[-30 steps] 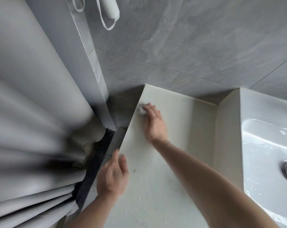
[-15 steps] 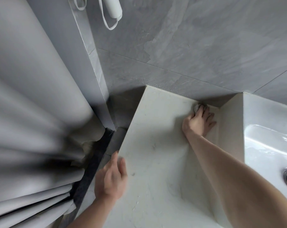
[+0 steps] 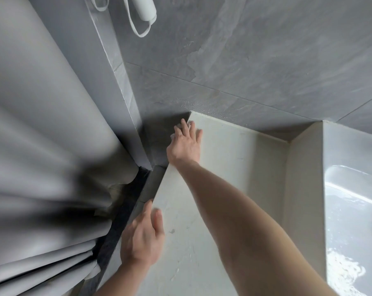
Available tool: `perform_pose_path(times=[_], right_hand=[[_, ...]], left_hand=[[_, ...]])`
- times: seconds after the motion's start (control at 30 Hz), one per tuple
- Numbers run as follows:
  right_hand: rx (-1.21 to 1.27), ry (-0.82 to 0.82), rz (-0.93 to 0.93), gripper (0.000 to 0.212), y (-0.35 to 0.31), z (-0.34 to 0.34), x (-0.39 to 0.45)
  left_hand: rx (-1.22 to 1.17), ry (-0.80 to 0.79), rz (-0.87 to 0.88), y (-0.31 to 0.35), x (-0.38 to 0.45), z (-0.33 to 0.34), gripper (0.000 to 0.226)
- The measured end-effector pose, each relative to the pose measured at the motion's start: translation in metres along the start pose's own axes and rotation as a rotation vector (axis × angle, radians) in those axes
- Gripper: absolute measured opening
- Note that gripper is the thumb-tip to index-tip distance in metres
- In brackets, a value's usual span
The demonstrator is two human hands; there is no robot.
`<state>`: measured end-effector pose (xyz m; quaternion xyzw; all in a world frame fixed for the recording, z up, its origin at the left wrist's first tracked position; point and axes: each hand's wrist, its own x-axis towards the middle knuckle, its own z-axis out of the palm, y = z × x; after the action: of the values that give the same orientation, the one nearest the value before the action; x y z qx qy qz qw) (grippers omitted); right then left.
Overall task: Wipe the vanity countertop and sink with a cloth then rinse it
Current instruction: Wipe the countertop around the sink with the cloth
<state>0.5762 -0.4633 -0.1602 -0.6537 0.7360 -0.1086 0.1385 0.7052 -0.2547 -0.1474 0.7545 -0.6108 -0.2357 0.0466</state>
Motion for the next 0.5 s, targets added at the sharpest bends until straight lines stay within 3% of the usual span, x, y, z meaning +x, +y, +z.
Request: perform_pose_path(times=[0.1,0.17,0.37,0.5], right_hand=[[0.139,0.017,-0.140,0.058,0.027,-0.009,-0.007],[0.265,0.066,-0.128,0.062,0.058,-0.018,-0.015],[0.225,0.353,0.245,0.051,0.181,-0.054,-0.037],[0.069,0.356,0.499,0.052,0.221,-0.064,-0.041]], left_hand=[[-0.007,-0.006,-0.001,0.001,0.001,-0.001,0.058],[-0.011,-0.007,0.010,0.001,0.000,-0.002,0.058],[-0.014,-0.019,0.012,0.001,0.000,-0.004,0.058],[-0.004,-0.019,0.020,-0.001,0.000,-0.002,0.055]])
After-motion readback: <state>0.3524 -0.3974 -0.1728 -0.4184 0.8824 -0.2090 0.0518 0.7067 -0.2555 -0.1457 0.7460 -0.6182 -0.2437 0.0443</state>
